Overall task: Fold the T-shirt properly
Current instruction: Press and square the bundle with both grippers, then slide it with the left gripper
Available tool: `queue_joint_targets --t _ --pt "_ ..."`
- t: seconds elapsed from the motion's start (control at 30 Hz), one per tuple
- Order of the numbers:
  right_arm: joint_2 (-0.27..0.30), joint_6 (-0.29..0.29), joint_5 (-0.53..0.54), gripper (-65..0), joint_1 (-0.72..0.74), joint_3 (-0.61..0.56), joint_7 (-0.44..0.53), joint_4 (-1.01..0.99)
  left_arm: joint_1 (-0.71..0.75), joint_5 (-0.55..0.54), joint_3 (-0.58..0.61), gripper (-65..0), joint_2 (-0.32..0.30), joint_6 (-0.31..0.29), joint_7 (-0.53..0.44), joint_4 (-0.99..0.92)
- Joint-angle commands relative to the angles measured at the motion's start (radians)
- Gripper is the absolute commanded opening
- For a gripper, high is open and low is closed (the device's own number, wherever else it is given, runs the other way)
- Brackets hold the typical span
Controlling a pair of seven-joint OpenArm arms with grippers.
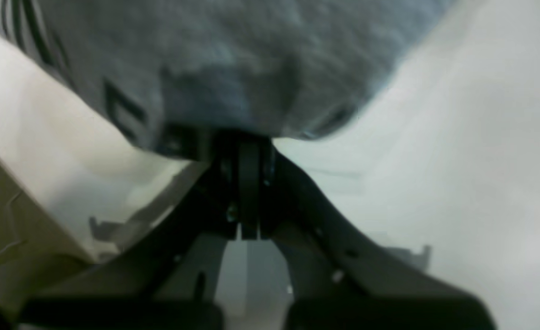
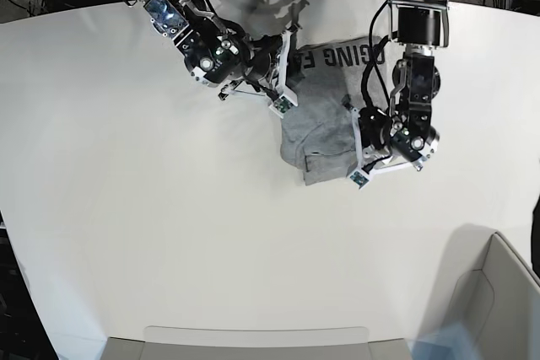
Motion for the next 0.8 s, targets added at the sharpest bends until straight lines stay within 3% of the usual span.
queue_joint_targets --t 0.0,0.2,0.3,0.5,0.57,0.77 --pt "-0.004 0.003 0.009 -65.0 0.001 0.022 0.012 0.051 -0.045 -0.005 -0.007 -65.0 -0.005 -0.001 -0.014 0.02" --pt "-0.004 0.003 0.009 -65.0 -0.105 0.208 0.012 0.284 -0.101 -0.008 -0.04 -65.0 0.007 -0.001 -0.008 0.082" --pt "-0.005 0.003 0.009 -65.0 -0.156 0.336 0.012 0.371 -0.092 -0.007 -0.131 -65.0 0.07 -0.001 -0.005 0.198" --pt "-0.004 0.006 0.01 -65.0 -0.217 0.539 0.012 0.383 0.094 -0.011 -0.198 -65.0 0.159 -0.001 -0.023 0.461" --pt "-0.002 0.01 0.01 -65.0 -0.24 0.585 0.012 0.383 0.202 -0.011 -0.185 -65.0 0.176 -0.001 -0.08 0.508" --pt "0.007 0.01 0.009 -65.0 -0.294 0.637 0.012 0.382 0.459 -0.007 -0.18 -65.0 0.254 -0.001 -0.401 0.513"
